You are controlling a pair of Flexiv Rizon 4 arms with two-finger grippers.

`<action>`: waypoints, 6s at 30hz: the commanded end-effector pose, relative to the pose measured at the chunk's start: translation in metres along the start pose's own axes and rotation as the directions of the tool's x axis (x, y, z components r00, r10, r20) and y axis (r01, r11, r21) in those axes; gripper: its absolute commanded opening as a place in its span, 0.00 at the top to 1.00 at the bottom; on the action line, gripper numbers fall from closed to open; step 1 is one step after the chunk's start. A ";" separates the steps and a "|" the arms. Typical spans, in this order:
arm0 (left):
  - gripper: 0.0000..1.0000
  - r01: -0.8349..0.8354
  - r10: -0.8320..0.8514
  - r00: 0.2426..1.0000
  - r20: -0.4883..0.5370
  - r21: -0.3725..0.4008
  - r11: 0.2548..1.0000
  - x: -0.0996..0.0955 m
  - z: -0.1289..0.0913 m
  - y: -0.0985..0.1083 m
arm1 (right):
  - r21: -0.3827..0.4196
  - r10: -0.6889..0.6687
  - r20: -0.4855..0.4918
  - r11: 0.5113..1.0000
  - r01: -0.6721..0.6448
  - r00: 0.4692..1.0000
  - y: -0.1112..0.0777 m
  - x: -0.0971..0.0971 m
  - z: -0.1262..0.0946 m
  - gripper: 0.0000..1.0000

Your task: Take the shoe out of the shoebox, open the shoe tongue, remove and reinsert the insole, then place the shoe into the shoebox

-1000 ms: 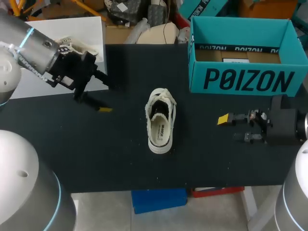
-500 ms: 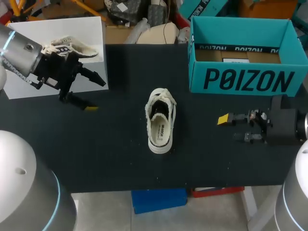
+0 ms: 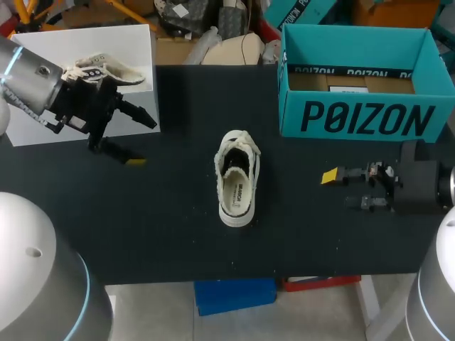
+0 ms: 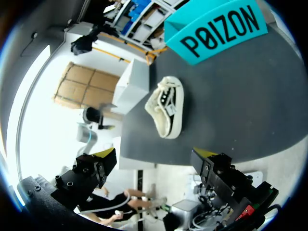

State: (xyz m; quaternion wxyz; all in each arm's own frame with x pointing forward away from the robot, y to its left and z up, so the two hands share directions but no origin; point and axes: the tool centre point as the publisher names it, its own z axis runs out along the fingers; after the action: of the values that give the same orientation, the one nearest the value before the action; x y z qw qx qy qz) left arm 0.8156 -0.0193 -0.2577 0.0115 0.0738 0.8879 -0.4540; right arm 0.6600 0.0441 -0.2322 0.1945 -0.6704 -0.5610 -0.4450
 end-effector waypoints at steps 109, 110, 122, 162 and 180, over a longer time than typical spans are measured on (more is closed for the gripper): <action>0.00 -0.001 0.001 1.000 0.005 -0.002 1.000 0.001 0.000 0.000 | 0.377 -0.348 0.714 0.922 0.086 0.607 0.091 -0.022 0.228 0.00; 0.00 -0.001 0.001 1.000 0.005 -0.002 1.000 0.001 0.000 0.000 | 0.375 -0.346 0.716 0.923 0.085 0.606 0.090 -0.024 0.230 0.00; 0.00 -0.001 0.001 1.000 0.005 -0.002 1.000 0.001 0.000 0.000 | 0.323 -0.299 0.751 0.944 0.068 0.588 0.087 -0.041 0.222 0.61; 0.00 -0.001 0.001 1.000 0.005 -0.002 1.000 0.001 0.000 0.000 | 0.331 -0.266 0.790 0.943 -0.019 0.553 0.089 -0.084 0.253 0.62; 0.00 -0.001 0.001 1.000 0.005 -0.002 1.000 0.001 0.000 0.000 | 0.302 -0.231 0.816 0.952 -0.051 0.530 0.081 -0.082 0.257 1.00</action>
State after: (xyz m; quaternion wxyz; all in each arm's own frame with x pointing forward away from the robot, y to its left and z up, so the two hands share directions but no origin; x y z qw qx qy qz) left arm 0.8150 -0.0191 -0.2572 0.0118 0.0734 0.8880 -0.4538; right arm 0.8381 0.1651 -0.4175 -0.0250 -0.7341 -0.6784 0.0120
